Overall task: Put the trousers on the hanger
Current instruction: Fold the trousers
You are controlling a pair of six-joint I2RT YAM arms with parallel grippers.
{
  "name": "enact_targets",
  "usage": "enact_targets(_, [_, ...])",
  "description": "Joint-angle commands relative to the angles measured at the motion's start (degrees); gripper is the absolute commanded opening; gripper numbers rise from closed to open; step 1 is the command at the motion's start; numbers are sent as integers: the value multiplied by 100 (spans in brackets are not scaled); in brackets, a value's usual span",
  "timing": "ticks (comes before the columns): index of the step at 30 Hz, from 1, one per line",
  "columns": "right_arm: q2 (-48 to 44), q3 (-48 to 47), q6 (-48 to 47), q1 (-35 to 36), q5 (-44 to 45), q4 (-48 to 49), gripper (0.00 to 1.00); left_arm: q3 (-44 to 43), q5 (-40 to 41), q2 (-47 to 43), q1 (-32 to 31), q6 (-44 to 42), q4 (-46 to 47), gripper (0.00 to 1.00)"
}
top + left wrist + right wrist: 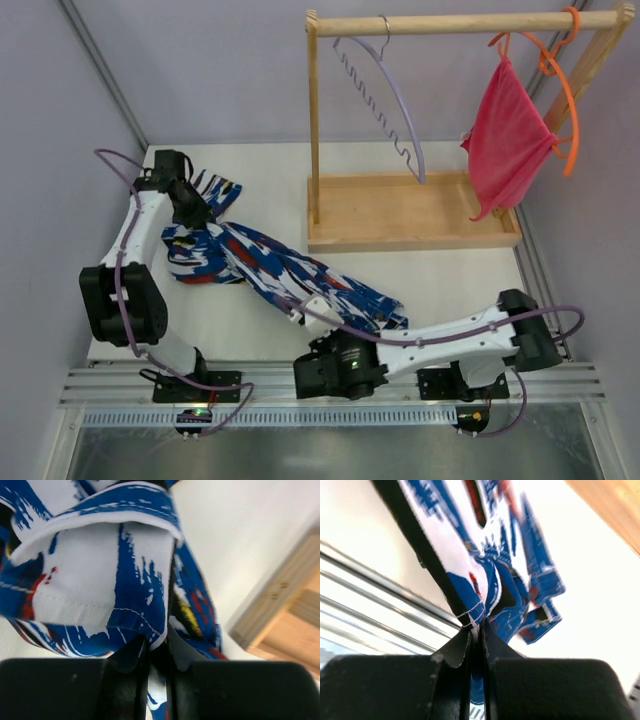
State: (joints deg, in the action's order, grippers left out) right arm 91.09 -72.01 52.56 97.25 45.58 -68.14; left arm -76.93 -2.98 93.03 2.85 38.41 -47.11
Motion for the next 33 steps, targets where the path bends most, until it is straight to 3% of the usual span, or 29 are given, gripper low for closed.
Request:
enact_targets(1, [-1380, -788, 388, -329, 768, -1404, 4, -797, 246, -865, 5, -88, -236, 16])
enact_targets(2, [-1636, -849, 117, -582, 724, -1378, 4, -885, 246, -1005, 14, -167, -246, 19])
enact_targets(4, [-2409, -920, -183, -899, 462, -1106, 4, -1043, -26, -1085, 14, -238, -281, 44])
enact_targets(7, [-3289, -719, -640, -1620, 145, -667, 4, -1114, -36, -1007, 14, -352, -483, 57])
enact_targets(11, [-3958, -455, -729, -1912, -14, -516, 4, -746, 175, -892, 14, -387, -501, 70])
enact_targets(19, [-4152, 292, -553, -1912, -392, -420, 4, 178, 35, -761, 14, -71, 184, 78])
enact_targets(22, [-4283, 521, -650, -1912, -462, -183, 4, 230, -150, -489, 5, -167, 316, 75])
enact_targets(33, [-4337, 793, -940, -1912, -471, 196, 4, -33, 702, 978, 14, 34, 282, 80])
